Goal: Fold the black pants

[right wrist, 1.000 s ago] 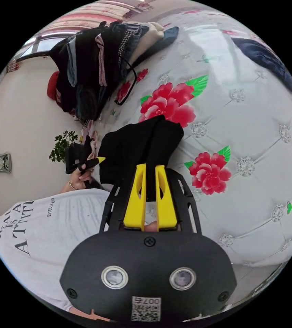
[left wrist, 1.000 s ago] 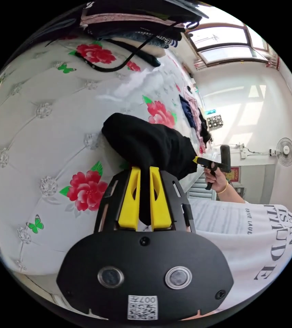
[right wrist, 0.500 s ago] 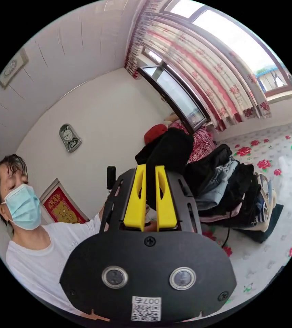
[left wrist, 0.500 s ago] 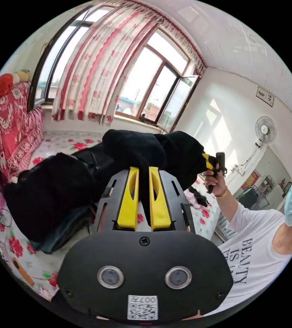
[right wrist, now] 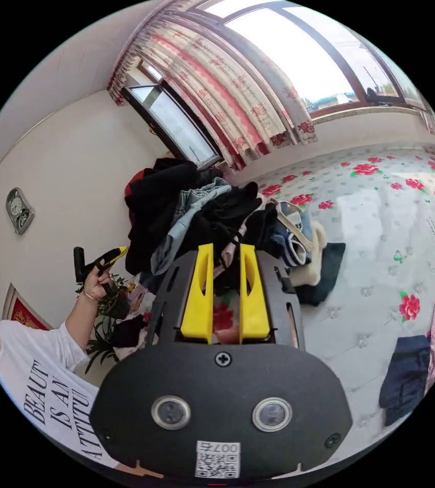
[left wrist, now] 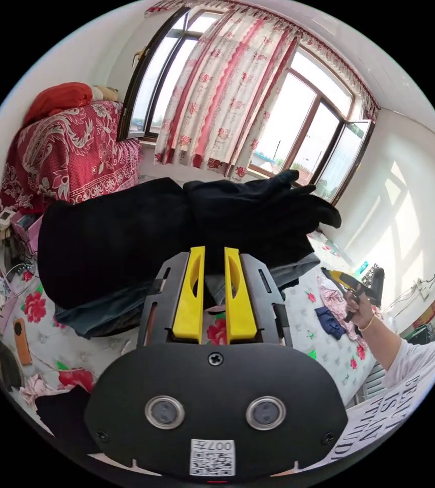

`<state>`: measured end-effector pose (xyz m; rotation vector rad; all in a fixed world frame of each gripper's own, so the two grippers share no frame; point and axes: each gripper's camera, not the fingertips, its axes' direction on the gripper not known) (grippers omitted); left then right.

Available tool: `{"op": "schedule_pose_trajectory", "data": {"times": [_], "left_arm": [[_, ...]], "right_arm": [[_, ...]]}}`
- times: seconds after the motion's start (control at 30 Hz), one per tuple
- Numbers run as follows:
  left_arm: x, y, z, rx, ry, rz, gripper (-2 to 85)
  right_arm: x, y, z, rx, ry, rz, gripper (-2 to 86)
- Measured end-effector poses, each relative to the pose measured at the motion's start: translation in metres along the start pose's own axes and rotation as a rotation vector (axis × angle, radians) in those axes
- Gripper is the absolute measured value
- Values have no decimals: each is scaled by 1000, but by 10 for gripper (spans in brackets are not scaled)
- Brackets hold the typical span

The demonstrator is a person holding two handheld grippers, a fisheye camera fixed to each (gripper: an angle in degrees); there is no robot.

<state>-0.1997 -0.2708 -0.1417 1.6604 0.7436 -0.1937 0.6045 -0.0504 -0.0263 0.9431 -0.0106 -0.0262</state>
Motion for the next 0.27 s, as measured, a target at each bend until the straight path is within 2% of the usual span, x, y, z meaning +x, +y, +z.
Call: {"op": "schedule_pose_trajectory", "data": {"times": [0.13,0.27], "left_arm": [[45,74,41,-138,-95,67,56],[105,189,129,-513,-8,59,49]], "right_arm": [[106,93,-51,-124,328,187,49],[186,177,-127,-182,537,418,60]]}}
